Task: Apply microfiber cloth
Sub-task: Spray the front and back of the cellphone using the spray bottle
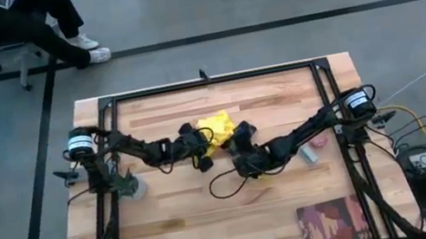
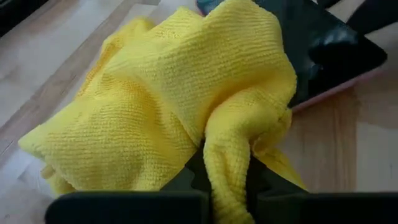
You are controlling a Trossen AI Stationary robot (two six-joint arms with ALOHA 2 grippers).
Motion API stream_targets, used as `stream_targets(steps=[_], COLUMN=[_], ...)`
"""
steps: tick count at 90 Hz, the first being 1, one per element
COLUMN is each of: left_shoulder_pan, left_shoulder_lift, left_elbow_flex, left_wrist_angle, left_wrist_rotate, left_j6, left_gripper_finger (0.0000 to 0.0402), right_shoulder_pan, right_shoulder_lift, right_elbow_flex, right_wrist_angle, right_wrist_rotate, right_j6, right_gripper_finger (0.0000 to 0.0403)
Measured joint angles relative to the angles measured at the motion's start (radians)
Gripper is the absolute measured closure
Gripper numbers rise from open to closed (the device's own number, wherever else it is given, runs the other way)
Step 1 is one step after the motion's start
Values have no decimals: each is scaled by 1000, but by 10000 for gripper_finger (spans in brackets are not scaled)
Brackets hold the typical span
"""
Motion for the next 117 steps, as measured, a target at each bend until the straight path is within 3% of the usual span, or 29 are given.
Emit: stream_targets(steps=[38,61,89,105,117], left_shoulder_pan=[0,-1,1,1,1], left_shoulder_lift=[-1,-107,-278,-326,-347], left_elbow_flex=[-1,-4,-6,-6,-6], left_wrist_angle=[-9,-236,-539,-563,-576], left_wrist_rotate=[0,-87,-132,-148,-266], left_j6=[37,79,30,-6,-30], left_gripper_finger=[392,392,391,389,354], right_shoulder_pan=[-3,24,41,39,39], right_shoulder_lift=[-3,-3,-3,-3,-3], right_elbow_flex=[0,0,0,0,0], right_wrist_angle=[32,9,-4,-3,-4], right_wrist_rotate=[3,-5,-5,-5,-5], right_j6=[43,94,139,139,164], right_gripper_finger=[323,349,326,306,294])
